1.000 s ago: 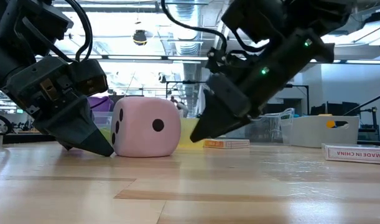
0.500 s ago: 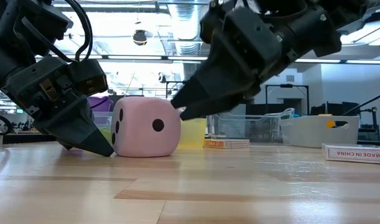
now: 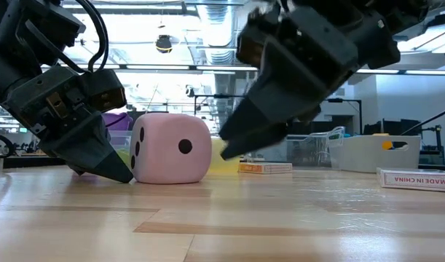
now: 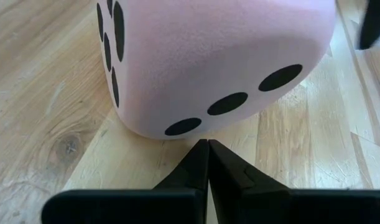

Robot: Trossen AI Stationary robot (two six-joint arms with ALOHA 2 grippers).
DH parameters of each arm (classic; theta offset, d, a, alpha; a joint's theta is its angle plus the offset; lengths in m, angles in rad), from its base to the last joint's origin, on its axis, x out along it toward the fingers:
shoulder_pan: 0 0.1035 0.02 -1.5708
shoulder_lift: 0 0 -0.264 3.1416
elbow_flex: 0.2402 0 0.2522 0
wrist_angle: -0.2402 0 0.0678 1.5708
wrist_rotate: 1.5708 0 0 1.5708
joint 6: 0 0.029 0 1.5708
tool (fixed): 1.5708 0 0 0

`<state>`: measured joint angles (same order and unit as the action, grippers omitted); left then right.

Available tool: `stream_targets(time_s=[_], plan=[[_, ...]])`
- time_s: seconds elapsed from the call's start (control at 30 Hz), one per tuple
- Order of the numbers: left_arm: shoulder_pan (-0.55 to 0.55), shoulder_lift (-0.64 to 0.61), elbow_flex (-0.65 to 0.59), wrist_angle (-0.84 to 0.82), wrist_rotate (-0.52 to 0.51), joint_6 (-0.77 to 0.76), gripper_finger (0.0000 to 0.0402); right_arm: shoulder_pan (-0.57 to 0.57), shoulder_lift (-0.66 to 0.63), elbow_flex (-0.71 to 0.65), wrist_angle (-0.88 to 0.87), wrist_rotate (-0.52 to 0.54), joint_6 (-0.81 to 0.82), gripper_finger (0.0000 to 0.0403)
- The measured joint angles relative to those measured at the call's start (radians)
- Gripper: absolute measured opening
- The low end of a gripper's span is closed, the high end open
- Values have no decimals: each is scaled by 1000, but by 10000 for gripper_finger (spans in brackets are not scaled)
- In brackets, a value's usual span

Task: Pick & Place Toys
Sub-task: Put the large pink dice into the yellow bin

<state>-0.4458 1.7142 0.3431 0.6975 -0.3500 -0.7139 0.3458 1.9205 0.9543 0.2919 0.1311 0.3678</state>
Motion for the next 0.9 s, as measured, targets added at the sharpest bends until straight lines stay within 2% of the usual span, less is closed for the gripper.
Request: stream_targets(time_s=[0.27,0.9], plan=[[0,0,0,0,0,0,1,-41,1,0,2,117,36,399],[0,0,0,-1,-1,0,1,-31,0,0,104,94,22,399]])
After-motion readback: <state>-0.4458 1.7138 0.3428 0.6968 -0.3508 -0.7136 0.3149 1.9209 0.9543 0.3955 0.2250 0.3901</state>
